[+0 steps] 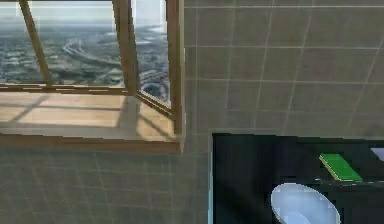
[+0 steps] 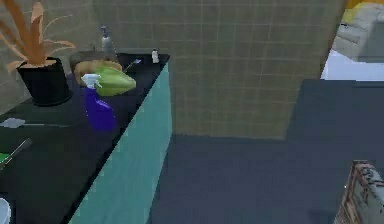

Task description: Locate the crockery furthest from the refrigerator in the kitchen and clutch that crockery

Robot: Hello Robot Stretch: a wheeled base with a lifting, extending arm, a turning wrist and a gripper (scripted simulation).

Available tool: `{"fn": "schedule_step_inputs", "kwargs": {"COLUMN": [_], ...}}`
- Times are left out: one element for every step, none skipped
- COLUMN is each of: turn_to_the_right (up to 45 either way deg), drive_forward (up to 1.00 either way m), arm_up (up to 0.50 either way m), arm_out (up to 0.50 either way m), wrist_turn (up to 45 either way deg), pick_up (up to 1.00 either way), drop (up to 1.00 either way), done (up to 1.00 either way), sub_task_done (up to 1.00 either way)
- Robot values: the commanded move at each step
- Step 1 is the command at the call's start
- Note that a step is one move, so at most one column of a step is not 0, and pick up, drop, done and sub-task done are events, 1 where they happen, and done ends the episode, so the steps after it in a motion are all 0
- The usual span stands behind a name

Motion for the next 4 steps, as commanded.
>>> {"fn": "schedule_step_inputs", "kwargs": {"turn_to_the_right": [-45.0, -9.0, 0.0, 0.0], "drive_forward": [0.00, 0.00, 0.00, 0.00], "arm_up": [0.00, 0.00, 0.50, 0.38], "arm_out": [0.00, 0.00, 0.00, 0.00], "wrist_turn": [0.0, 0.0, 0.0, 0.0], "pick_up": [0.00, 0.00, 0.00, 0.00], "drop": [0.00, 0.00, 0.00, 0.00], "done": [0.00, 0.00, 0.00, 0.00], "sub_task_done": [0.00, 0.00, 0.00, 0.00]}}
